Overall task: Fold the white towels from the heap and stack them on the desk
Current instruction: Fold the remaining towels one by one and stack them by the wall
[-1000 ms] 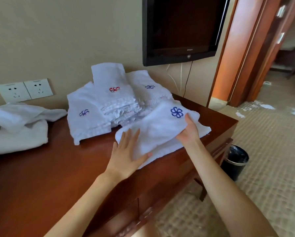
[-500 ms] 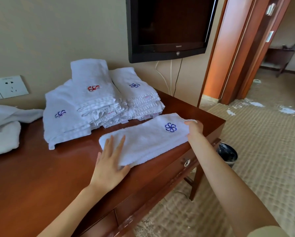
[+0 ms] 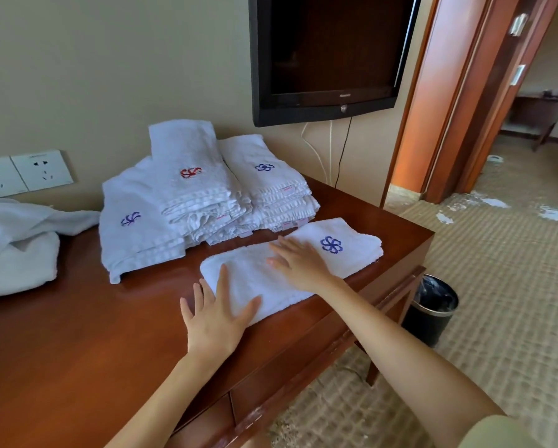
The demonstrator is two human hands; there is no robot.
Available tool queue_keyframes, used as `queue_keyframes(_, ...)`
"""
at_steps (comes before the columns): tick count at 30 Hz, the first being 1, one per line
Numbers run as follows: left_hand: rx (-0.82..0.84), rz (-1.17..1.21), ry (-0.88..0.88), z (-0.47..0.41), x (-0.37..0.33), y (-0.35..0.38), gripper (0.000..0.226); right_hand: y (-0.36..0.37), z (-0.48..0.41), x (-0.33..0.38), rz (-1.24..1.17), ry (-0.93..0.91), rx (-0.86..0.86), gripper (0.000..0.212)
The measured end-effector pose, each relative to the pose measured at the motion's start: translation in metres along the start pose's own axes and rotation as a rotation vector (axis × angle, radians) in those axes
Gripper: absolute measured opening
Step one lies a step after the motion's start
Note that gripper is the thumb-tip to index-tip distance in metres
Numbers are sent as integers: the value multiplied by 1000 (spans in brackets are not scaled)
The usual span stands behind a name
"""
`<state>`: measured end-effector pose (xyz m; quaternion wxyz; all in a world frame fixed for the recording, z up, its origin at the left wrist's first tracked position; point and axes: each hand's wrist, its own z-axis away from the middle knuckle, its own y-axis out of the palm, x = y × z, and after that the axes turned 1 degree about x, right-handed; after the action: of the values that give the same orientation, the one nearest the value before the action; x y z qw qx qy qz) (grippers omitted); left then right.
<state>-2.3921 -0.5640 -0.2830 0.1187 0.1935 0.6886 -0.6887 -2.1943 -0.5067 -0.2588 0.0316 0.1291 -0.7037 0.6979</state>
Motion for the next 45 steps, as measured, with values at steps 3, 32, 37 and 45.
queue_keyframes(3,-12,34,43,-2,5,0,80,-5,1,-29,23,161,-15,59)
queue_keyframes(32,-166,1162,515,-36,-60,-141,94,-153,46,36,-1184,-32,-376,34)
queue_keyframes(37,461,1086,433,-10,-45,-59,77,-171,41,57,-1299,-46,-433,36)
queue_keyframes(45,652,1305,222,9,-61,-14,48,-170,0,24,-1325,212,-413,61)
